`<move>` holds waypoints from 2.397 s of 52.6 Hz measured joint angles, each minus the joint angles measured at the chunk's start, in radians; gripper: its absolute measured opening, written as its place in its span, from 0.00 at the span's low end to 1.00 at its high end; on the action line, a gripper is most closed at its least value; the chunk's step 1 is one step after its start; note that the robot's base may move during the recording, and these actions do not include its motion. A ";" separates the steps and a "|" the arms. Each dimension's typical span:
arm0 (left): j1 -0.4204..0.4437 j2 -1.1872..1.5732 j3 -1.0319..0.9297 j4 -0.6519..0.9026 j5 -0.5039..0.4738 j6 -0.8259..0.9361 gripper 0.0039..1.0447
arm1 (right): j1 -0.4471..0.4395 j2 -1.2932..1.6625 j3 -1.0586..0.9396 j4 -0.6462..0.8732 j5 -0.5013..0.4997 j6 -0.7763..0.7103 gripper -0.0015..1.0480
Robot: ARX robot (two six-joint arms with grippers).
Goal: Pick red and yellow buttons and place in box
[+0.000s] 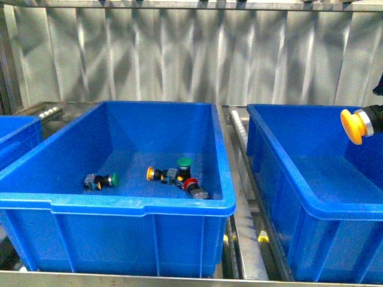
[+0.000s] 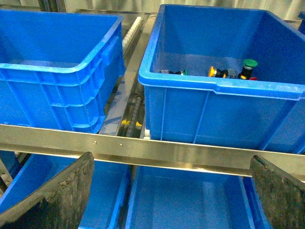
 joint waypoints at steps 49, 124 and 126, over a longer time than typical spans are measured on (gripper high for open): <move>0.000 0.000 0.000 0.002 0.006 0.000 0.93 | -0.143 -0.070 -0.060 -0.008 -0.047 -0.022 0.39; 0.001 0.000 0.000 0.002 0.004 0.001 0.93 | -0.414 1.102 1.212 -0.860 -0.246 -0.878 0.81; 0.001 0.000 0.000 0.002 0.004 0.001 0.93 | -0.415 1.091 1.199 -0.849 -0.247 -0.877 0.86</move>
